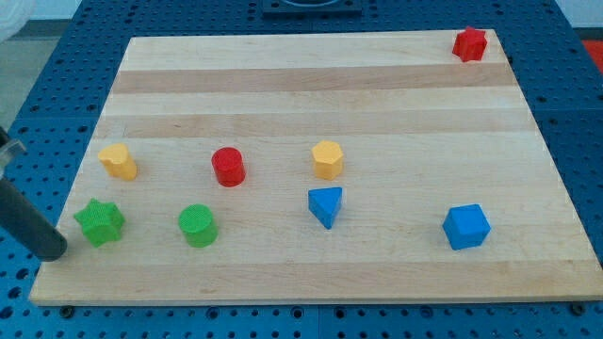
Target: Move green star slightly up and right
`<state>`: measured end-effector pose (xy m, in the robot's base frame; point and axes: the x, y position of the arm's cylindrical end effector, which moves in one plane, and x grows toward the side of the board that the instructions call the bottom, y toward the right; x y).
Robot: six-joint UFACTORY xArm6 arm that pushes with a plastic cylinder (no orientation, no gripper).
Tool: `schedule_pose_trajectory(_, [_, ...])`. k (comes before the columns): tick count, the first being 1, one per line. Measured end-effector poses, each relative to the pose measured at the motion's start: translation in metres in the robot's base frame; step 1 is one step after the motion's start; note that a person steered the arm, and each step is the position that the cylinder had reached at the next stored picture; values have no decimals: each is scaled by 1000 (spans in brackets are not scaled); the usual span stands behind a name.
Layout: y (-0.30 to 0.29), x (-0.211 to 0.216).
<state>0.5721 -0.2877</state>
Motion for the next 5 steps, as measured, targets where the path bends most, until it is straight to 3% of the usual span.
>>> schedule_pose_trajectory(5, [29,-32])
